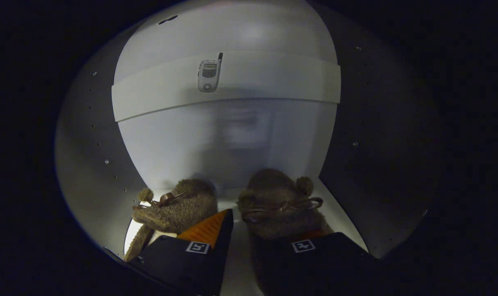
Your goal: Open the shoe cabinet door, grab the shoes and put them into the shoe cabinet, then close the shoe cabinet door.
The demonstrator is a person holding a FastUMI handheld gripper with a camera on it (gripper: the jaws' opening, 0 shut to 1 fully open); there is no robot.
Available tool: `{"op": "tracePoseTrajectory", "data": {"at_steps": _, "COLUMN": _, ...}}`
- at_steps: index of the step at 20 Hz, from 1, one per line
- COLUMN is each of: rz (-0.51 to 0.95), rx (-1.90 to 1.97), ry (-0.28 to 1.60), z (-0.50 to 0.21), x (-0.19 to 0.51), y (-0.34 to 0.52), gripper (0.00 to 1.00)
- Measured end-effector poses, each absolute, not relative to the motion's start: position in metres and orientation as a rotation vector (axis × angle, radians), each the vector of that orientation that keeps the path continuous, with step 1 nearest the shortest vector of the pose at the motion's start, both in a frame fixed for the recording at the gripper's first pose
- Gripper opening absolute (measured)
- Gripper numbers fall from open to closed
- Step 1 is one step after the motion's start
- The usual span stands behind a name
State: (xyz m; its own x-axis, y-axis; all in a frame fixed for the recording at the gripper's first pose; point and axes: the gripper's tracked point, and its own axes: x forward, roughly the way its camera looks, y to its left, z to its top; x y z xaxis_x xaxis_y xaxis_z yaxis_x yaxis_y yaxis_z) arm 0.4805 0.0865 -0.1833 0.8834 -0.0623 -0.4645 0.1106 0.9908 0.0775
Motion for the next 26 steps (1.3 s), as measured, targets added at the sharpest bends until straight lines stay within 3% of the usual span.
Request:
{"op": "tracePoseTrajectory", "data": {"at_steps": 4, "rz": -0.069, "rx": 0.121, "ry": 0.474, "z": -0.163, "x": 0.46, "y": 0.087, "gripper": 0.85}}
{"op": "tracePoseTrajectory", "data": {"at_steps": 7, "rz": -0.061, "rx": 0.132, "ry": 0.452, "z": -0.143, "x": 0.435, "y": 0.088, "gripper": 0.97}}
{"op": "tracePoseTrajectory", "data": {"at_steps": 14, "rz": -0.036, "rx": 0.1, "ry": 0.252, "z": -0.078, "x": 0.377, "y": 0.086, "gripper": 0.97}}
{"op": "tracePoseTrajectory", "data": {"at_steps": 21, "rz": 0.027, "rx": 0.076, "ry": -0.044, "z": -0.005, "x": 0.252, "y": 0.105, "gripper": 0.97}}
{"op": "tracePoseTrajectory", "data": {"at_steps": 26, "rz": 0.069, "rx": 0.052, "ry": -0.129, "z": 0.018, "x": 0.159, "y": 0.12, "gripper": 0.96}}
